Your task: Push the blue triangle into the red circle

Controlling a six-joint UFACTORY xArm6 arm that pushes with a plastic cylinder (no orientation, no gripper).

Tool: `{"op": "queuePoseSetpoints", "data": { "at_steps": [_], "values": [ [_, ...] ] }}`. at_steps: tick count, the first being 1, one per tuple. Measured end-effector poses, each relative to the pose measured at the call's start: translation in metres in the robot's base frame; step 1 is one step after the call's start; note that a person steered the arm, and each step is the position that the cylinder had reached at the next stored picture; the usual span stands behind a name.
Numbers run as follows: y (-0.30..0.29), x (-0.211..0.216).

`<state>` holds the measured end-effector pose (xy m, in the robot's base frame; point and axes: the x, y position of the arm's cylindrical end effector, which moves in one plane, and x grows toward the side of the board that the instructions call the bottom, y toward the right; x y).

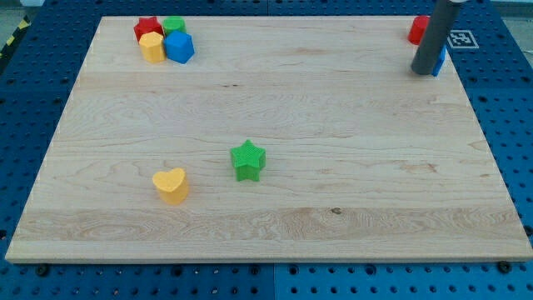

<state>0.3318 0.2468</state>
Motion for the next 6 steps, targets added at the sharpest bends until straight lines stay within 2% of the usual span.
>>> {"op": "queuePoseSetpoints", "data": {
  "at_steps": [1,2,3,4,5,6],
  "values": [
    [0.017,0.002],
    [0.017,0.035],
    [0.025,0.019],
    [0.039,-0.018],
    [0.044,-0.004],
    [0.073,0.003]
  ]
}}
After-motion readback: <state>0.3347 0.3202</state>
